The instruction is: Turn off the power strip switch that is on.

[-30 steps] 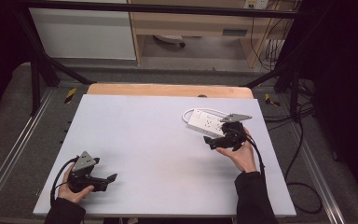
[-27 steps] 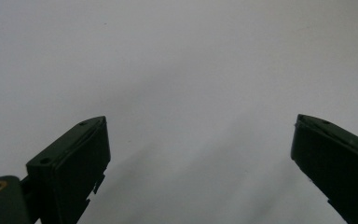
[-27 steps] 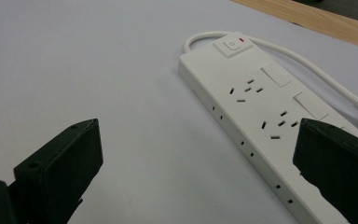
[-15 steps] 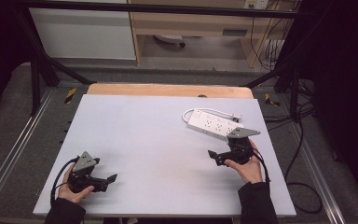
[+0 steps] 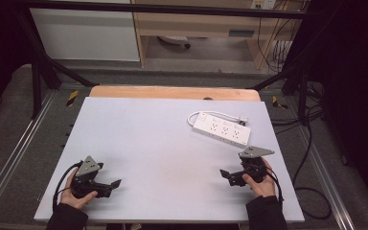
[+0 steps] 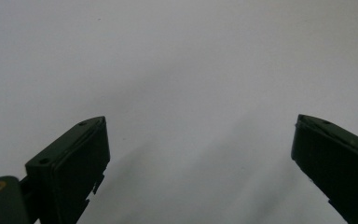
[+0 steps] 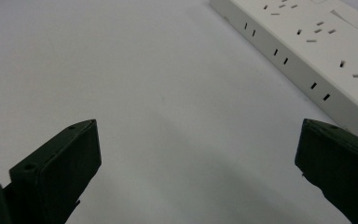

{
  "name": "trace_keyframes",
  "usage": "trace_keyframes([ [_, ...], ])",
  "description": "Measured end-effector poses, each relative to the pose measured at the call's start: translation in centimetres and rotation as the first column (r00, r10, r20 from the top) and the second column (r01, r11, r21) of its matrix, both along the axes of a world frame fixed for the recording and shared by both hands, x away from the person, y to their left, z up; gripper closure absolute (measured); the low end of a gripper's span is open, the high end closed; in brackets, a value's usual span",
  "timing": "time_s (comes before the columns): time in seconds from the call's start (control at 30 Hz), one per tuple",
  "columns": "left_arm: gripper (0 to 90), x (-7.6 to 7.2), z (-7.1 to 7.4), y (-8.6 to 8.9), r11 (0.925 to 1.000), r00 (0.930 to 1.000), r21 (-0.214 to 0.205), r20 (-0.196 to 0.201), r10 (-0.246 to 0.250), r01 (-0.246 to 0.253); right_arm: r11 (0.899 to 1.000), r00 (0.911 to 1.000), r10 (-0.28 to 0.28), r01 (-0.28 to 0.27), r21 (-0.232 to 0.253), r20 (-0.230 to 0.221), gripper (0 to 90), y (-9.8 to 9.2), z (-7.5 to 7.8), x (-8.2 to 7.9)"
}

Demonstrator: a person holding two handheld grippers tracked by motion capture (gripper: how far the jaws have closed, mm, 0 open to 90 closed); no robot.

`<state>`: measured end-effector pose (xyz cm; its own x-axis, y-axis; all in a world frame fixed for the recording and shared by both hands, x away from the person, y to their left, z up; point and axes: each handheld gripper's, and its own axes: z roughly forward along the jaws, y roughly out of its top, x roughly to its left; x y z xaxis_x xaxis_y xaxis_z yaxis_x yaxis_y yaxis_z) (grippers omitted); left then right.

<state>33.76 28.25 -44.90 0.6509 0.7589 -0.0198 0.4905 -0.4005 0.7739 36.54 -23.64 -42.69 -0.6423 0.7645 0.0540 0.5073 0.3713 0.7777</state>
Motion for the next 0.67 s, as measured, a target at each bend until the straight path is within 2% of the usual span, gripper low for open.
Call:
trace_keyframes([
  [0.27, 4.0, 0.0, 0.0, -0.1, 1.0000, 1.0000, 0.001, 0.000, -0.004, 0.004, 1.000, 1.0000, 0.003, -0.003, 0.014, -0.004, 1.0, -1.5, -1.1, -1.4],
  [0.47, 3.9, -0.1, 0.0, -0.2, 0.9999, 0.9999, 0.009, -0.003, -0.012, 0.012, 1.000, 0.9996, -0.008, 0.009, 0.013, -0.028, 1.0, -2.1, -1.9, -2.2],
  [0.67, 3.9, -0.1, 0.0, -0.3, 0.9999, 0.9999, 0.007, -0.001, -0.012, 0.012, 1.000, 0.9996, -0.011, 0.011, 0.020, -0.025, 0.9, -2.2, -2.0, -2.2],
])
